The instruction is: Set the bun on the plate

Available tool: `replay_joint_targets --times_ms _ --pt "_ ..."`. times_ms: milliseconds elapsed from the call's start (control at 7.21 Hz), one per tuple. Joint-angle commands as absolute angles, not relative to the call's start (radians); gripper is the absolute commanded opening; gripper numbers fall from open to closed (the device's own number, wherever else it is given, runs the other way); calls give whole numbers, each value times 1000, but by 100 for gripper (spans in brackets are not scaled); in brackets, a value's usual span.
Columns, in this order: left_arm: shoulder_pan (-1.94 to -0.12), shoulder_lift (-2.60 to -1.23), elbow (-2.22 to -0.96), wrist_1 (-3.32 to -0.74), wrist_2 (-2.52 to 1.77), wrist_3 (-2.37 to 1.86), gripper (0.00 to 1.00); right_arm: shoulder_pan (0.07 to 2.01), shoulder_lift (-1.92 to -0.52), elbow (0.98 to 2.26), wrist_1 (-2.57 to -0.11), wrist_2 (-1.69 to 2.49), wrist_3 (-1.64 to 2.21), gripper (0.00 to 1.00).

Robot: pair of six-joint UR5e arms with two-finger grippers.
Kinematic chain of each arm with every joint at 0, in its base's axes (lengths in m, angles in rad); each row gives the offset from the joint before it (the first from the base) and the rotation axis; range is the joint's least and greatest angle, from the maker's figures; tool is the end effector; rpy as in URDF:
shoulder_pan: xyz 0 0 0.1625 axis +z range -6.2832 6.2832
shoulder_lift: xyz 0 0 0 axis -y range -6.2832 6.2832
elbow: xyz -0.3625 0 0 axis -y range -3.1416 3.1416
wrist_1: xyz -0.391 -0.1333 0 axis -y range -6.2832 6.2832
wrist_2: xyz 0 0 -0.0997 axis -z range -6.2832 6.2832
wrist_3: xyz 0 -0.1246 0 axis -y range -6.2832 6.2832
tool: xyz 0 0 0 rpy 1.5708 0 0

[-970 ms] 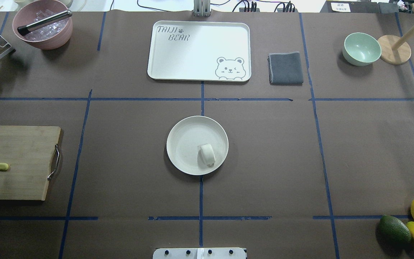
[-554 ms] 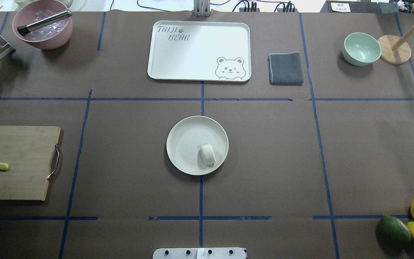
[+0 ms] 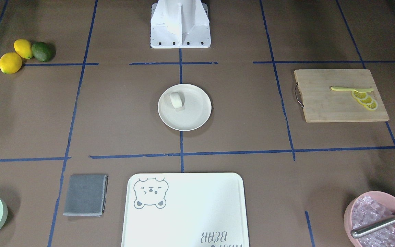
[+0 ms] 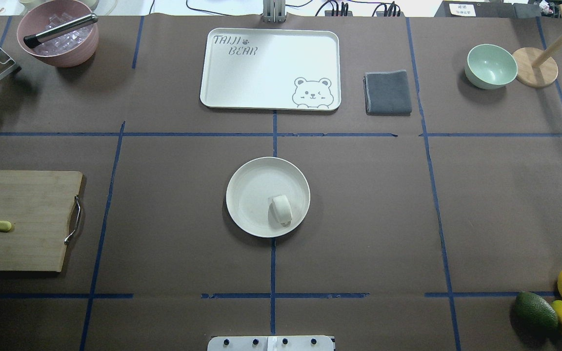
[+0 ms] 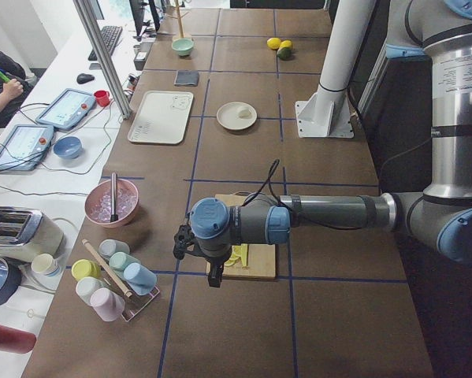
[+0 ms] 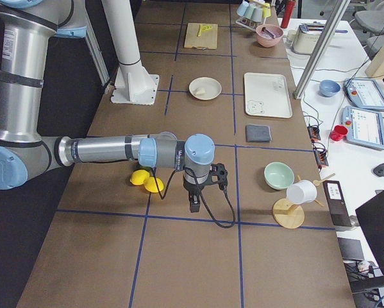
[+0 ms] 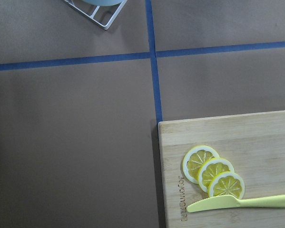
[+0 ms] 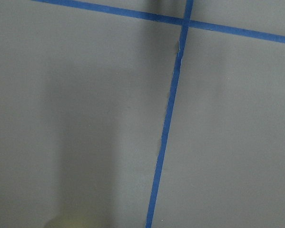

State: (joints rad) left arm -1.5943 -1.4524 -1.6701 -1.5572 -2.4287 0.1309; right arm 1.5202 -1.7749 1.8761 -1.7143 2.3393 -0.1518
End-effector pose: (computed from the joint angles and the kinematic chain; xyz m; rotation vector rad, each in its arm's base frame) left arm -0.0495 -0.4441 0.6146 0.0356 0.8579 0.0867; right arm 0.0258 -0.4132 0.5717 -0.0013 -0.7705 -0.1760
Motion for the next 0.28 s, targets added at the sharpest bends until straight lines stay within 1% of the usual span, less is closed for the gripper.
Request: replay_joint_targets --times_ms 0,139 --pt "-1595 -1451 -1667 -1559 -2428 132 100 1520 -1775 1878 -1713 2339 -152 100" --pt "-1595 -1456 -1669 -1557 -2428 132 100 1520 -1775 1878 -1713 2339 -152 100"
